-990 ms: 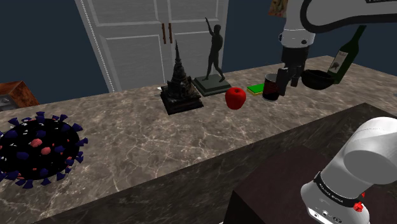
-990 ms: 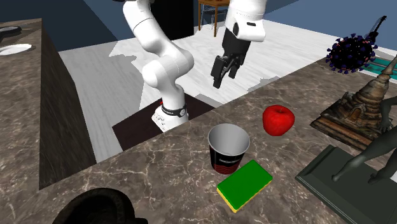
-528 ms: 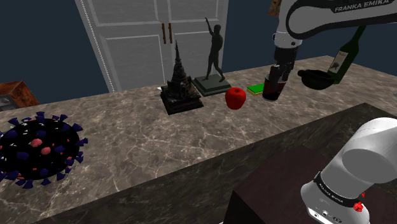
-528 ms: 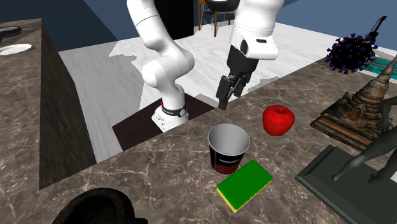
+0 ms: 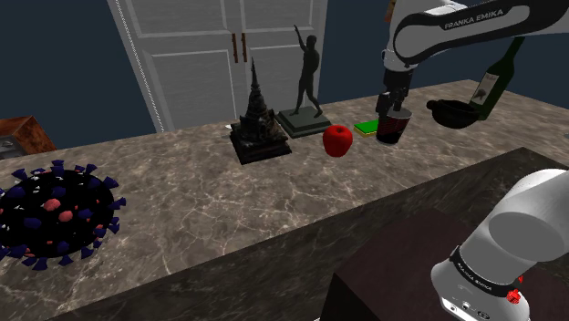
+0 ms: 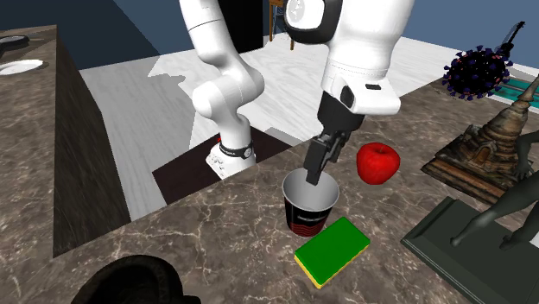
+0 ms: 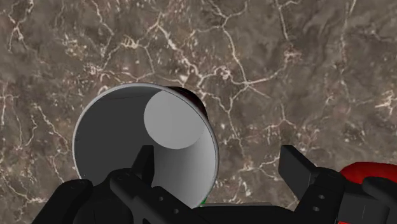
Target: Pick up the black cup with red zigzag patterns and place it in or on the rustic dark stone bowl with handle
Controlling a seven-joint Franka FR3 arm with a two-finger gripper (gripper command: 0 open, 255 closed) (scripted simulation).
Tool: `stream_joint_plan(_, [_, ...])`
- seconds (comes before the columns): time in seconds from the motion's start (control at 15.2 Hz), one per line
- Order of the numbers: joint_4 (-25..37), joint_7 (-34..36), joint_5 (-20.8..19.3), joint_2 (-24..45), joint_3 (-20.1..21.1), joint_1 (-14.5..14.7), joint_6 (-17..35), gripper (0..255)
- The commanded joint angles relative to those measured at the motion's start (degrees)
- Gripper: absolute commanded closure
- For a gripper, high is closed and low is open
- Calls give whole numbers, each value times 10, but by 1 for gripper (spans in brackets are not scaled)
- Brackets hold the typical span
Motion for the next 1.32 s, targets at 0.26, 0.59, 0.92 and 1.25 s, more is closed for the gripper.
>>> stream_joint_plan(0.26, [-37,0,-6,10,-7,-4,48,0])
stream_joint_plan(0.59, [-37,0,-6,10,-7,-4,48,0])
stream_joint_plan(0.92, [-37,0,-6,10,-7,-4,48,255])
stream_joint_plan(1.25, [-37,0,-6,10,-7,-4,48,255])
